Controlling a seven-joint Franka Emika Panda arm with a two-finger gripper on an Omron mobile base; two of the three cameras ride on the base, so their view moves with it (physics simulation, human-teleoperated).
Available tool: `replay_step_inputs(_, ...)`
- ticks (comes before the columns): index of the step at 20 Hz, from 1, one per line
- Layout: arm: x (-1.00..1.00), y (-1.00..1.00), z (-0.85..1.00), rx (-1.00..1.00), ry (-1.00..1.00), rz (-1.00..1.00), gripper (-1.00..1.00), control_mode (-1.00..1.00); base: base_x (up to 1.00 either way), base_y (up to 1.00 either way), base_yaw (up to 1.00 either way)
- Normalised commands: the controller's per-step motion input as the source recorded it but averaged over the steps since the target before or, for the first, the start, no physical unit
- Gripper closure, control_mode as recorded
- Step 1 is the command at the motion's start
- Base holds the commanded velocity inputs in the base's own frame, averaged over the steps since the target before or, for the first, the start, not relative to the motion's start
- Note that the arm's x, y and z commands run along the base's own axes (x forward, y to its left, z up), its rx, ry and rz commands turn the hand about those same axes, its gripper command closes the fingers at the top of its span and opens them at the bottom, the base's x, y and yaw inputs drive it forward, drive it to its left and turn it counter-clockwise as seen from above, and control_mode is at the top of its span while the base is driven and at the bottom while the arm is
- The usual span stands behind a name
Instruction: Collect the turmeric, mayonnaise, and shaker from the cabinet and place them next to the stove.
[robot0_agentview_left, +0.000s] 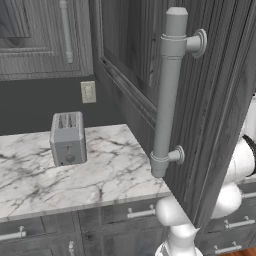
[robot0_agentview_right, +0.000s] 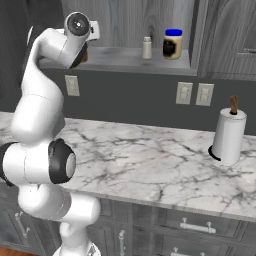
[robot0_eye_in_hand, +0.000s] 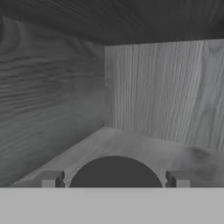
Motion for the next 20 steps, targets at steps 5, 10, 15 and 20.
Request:
replay_step_inputs(5,-1.00,-0.73,0.28,0.02,-0.13,0.00,1.00,-1.00,0.00,0.00,0.00)
replay_step_inputs(10,-1.00,-0.71,0.14,0.00,-0.04,0.02,1.00,-1.00,0.00,0.00,0.00)
replay_step_inputs(15,-1.00,-0.68,0.09,0.00,0.00,0.04,1.00,-1.00,0.00,0.00,0.00)
replay_step_inputs(20,-1.00,-0.62,0.00,0.00,0.00,0.01,1.00,-1.00,0.00,0.00,0.00)
